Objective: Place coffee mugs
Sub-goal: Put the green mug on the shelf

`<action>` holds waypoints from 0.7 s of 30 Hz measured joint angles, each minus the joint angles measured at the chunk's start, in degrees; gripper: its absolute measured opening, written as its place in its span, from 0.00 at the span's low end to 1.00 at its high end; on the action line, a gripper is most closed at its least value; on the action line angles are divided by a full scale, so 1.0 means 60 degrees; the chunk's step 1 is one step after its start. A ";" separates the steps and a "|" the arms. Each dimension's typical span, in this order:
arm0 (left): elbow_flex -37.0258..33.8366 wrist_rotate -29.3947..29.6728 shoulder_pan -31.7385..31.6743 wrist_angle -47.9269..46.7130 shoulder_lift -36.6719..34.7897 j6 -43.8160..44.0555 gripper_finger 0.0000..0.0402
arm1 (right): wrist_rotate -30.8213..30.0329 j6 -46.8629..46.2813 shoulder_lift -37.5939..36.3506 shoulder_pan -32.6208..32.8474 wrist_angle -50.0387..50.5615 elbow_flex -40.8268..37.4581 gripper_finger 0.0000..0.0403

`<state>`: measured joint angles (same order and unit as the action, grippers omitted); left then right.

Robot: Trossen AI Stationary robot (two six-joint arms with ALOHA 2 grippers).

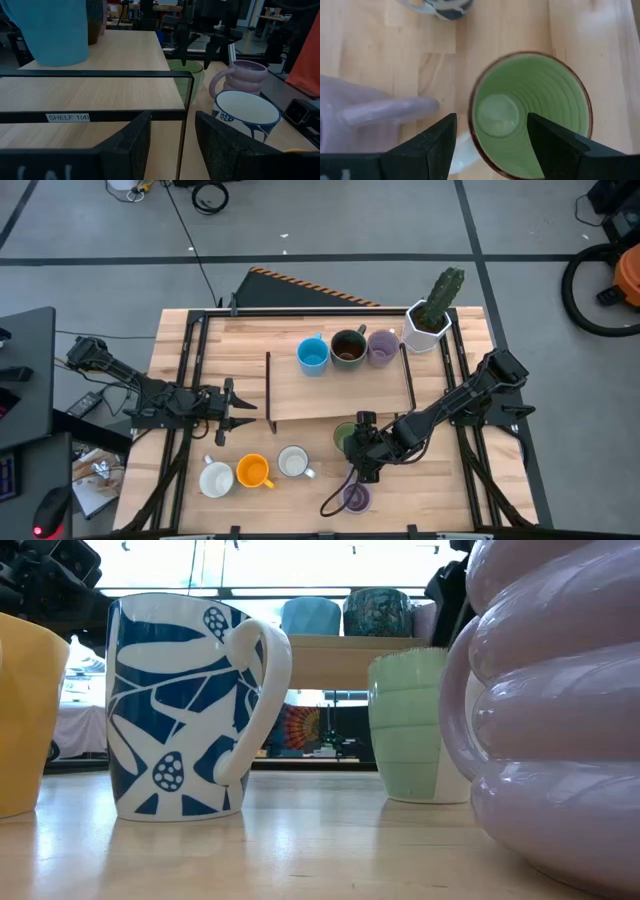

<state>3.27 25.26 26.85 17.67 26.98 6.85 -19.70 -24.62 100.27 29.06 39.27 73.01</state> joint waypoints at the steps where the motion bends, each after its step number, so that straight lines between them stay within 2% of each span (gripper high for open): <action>1: 0.0000 0.0000 0.0000 0.0000 0.0002 0.0000 0.40 | 0.0027 -0.0057 -0.0003 -0.0004 0.0051 0.0000 0.61; 13: 0.0000 0.0000 0.0000 0.0000 0.0000 0.0047 0.40 | 0.0746 -0.0562 -0.0003 -0.0336 -0.0161 0.0007 0.57; 21: 0.0000 0.0000 0.0000 0.0002 0.0001 0.0011 0.40 | 0.0801 -0.0865 -0.0004 -0.0525 -0.0542 0.0007 0.57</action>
<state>3.27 25.26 26.85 17.68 26.99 6.92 -14.90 -29.81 100.25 25.91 36.01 73.06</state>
